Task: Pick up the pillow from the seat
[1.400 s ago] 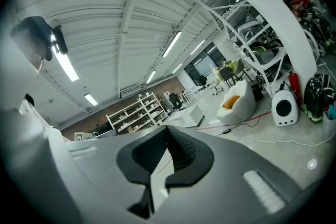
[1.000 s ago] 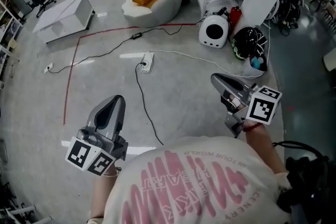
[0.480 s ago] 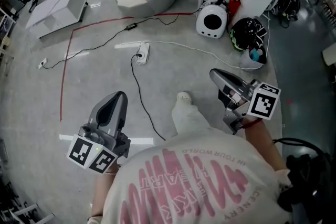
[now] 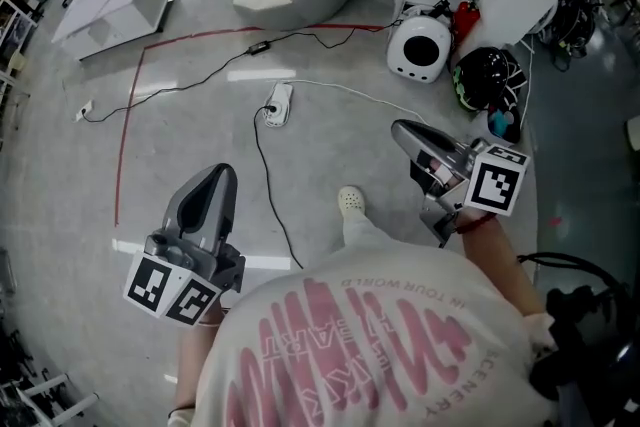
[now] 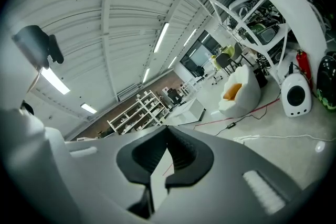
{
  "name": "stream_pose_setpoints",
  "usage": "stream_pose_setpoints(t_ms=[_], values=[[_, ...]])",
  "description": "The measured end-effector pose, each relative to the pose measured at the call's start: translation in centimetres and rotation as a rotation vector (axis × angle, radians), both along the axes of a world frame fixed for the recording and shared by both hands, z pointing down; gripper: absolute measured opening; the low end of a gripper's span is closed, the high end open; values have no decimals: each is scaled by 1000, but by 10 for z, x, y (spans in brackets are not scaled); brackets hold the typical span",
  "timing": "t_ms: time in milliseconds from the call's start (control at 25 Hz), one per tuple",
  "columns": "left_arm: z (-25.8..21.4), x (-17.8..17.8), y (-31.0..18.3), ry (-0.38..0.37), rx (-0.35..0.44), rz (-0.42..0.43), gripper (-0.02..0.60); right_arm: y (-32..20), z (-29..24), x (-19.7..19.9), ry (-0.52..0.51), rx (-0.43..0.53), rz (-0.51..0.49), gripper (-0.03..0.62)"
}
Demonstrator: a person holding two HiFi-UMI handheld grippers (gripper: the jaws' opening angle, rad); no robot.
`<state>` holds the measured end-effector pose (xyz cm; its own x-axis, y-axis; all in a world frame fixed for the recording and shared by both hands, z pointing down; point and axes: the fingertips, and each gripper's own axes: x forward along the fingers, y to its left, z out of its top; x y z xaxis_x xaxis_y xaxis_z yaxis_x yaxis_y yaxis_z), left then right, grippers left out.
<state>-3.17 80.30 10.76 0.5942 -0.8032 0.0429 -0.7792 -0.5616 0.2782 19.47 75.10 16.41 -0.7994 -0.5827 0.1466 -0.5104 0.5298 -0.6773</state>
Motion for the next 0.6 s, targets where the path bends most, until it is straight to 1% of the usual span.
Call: stream_pose_setpoints(t_ms=[200, 360, 440, 600], values=[[-13, 10, -60, 0, 25, -49, 18, -67, -2, 13, 34, -5, -48, 6], [-8, 24, -103, 6, 3, -80, 18, -121, -5, 25, 35, -3, -59, 6], [-8, 31, -123, 10, -7, -94, 18, -142, -6, 29, 26, -7, -70, 6], [-12, 42, -155, 16, 4, -115, 18, -175, -1, 39, 29, -25, -83, 6]])
